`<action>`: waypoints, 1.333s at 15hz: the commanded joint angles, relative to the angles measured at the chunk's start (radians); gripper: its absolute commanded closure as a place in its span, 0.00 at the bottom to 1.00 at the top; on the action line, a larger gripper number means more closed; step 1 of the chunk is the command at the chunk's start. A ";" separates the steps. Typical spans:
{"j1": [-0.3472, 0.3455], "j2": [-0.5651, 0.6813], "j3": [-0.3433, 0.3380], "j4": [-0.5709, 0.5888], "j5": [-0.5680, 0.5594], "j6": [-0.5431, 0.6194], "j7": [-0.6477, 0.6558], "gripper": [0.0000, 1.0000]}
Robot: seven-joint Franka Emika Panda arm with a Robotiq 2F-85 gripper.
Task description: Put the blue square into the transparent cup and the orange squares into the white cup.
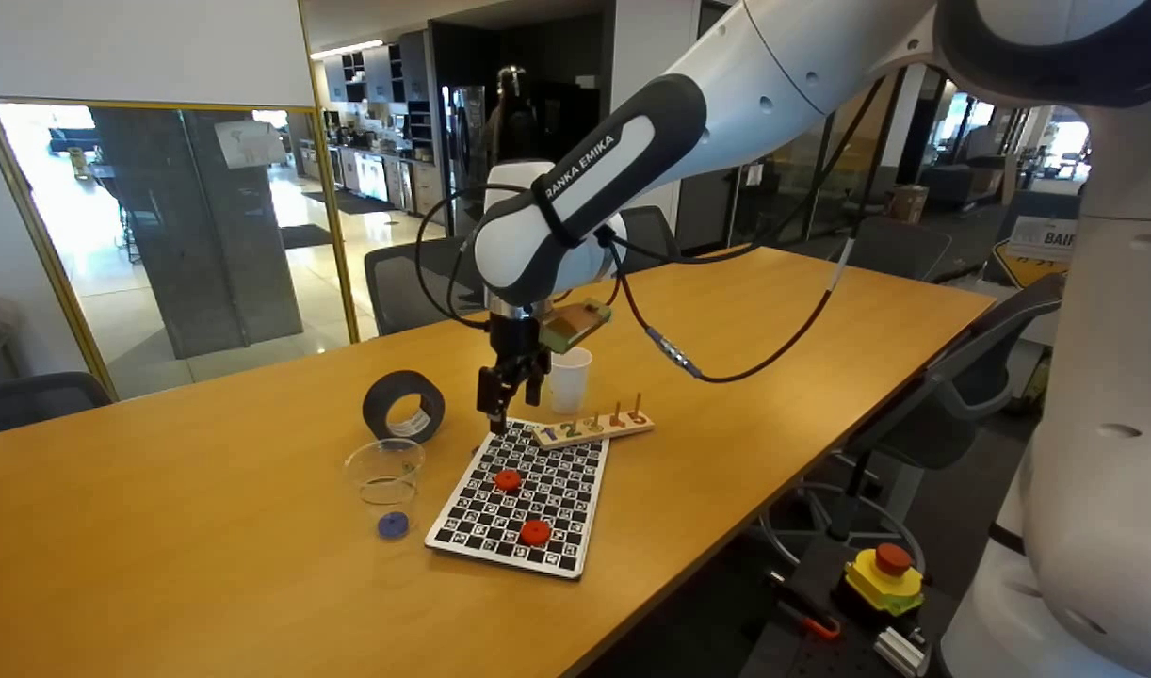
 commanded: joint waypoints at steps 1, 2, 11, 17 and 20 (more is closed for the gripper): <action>0.015 0.017 0.014 -0.034 0.009 0.051 -0.033 0.00; 0.014 0.027 0.018 -0.041 0.021 0.067 -0.048 0.00; -0.005 0.120 0.051 -0.059 0.066 0.189 -0.156 0.00; -0.013 0.141 0.055 -0.056 0.063 0.200 -0.158 0.00; -0.017 0.143 0.052 -0.054 0.062 0.199 -0.157 0.00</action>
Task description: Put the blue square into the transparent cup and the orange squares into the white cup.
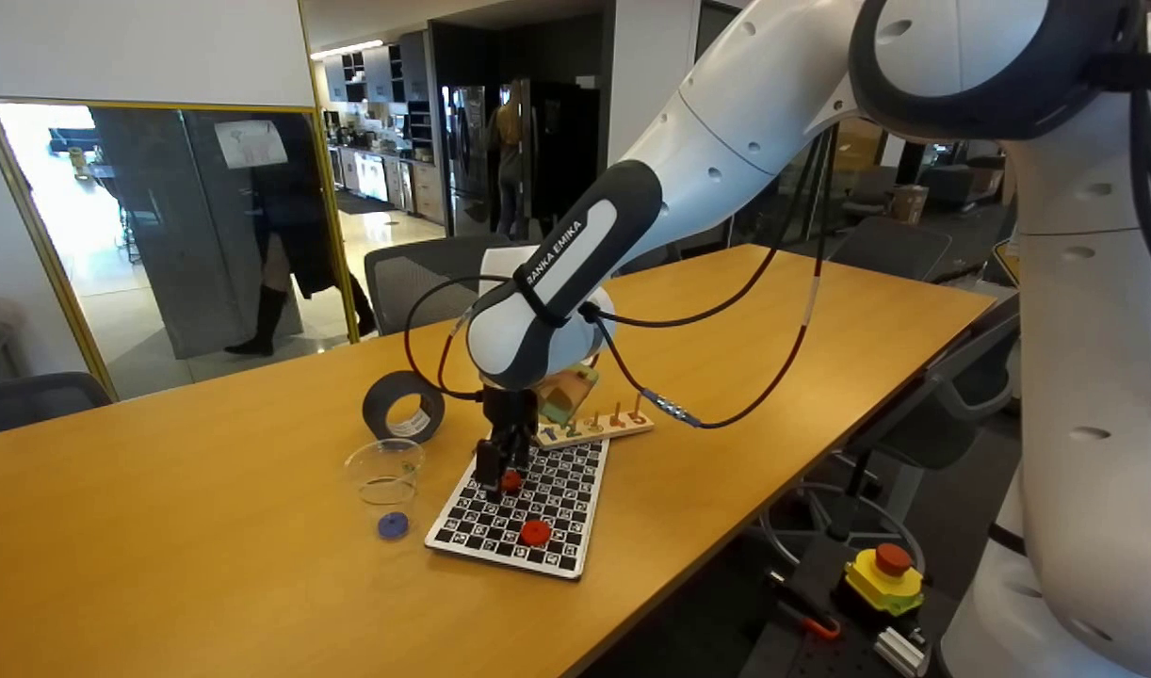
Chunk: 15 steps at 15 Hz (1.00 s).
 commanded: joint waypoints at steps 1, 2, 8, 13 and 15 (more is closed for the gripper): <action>-0.022 -0.001 0.016 0.001 0.017 0.022 -0.020 0.00; -0.023 -0.001 0.015 0.002 0.016 0.023 -0.018 0.00; -0.030 0.009 0.016 0.009 0.015 0.039 -0.023 0.26; -0.036 0.014 0.017 0.014 0.016 0.058 -0.023 0.54; -0.038 0.015 0.014 0.016 0.011 0.060 -0.015 0.69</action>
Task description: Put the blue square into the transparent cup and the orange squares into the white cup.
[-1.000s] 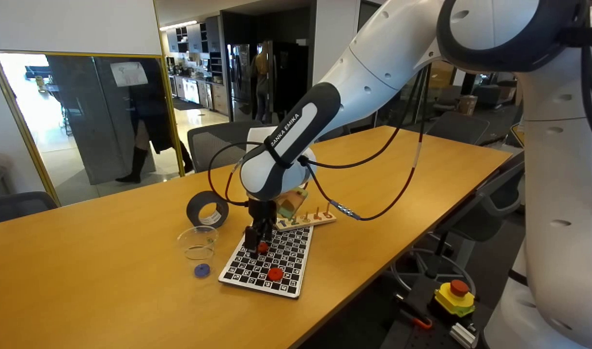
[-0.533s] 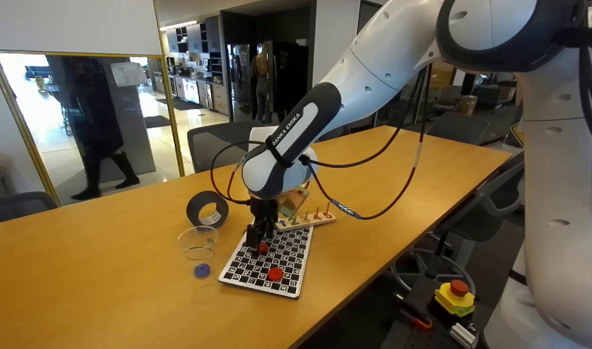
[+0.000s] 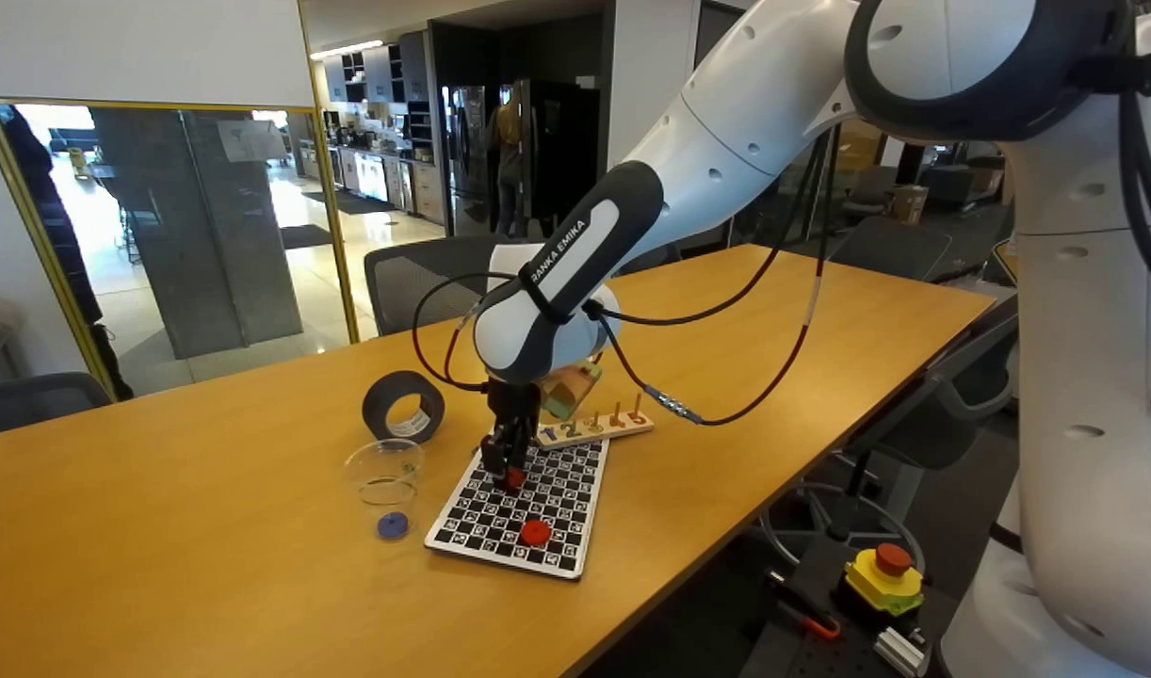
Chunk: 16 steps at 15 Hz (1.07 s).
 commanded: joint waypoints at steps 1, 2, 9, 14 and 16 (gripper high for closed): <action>-0.010 0.007 0.012 0.012 0.009 0.016 -0.007 0.76; -0.002 0.000 0.002 0.013 -0.004 0.011 0.021 0.81; -0.015 -0.122 -0.056 0.001 -0.023 0.007 0.134 0.80; -0.043 -0.204 -0.114 0.045 -0.038 0.005 0.176 0.80; -0.052 -0.202 -0.143 0.070 -0.053 0.021 0.220 0.80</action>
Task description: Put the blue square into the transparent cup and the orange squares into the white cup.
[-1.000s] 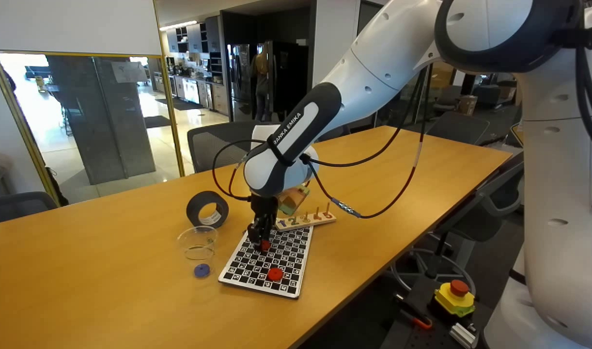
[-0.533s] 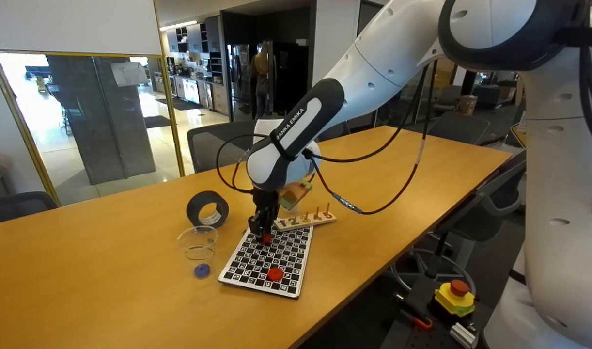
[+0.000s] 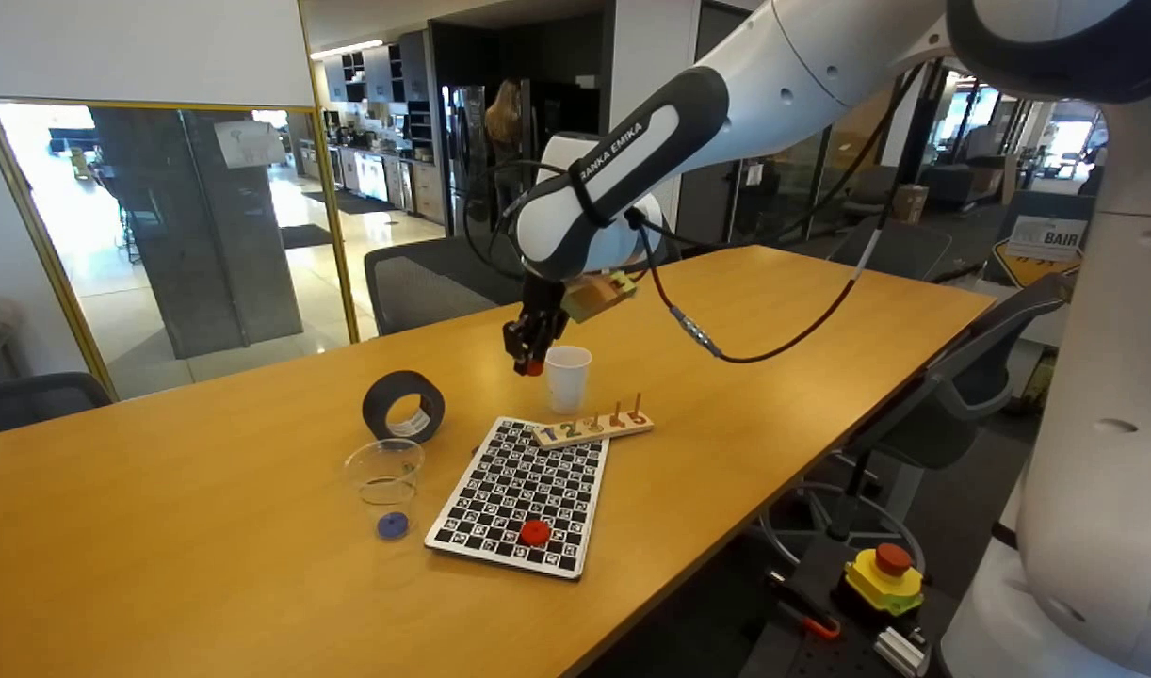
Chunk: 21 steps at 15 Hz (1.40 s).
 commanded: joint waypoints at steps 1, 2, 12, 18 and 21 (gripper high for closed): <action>-0.015 -0.011 -0.042 0.036 -0.040 0.022 0.088 0.80; -0.018 -0.001 -0.054 0.052 -0.055 0.017 0.107 0.80; -0.013 0.106 -0.132 0.145 -0.218 -0.030 0.363 0.80; -0.013 0.146 -0.132 0.178 -0.197 -0.052 0.389 0.32; -0.012 0.148 -0.133 0.180 -0.194 -0.060 0.406 0.12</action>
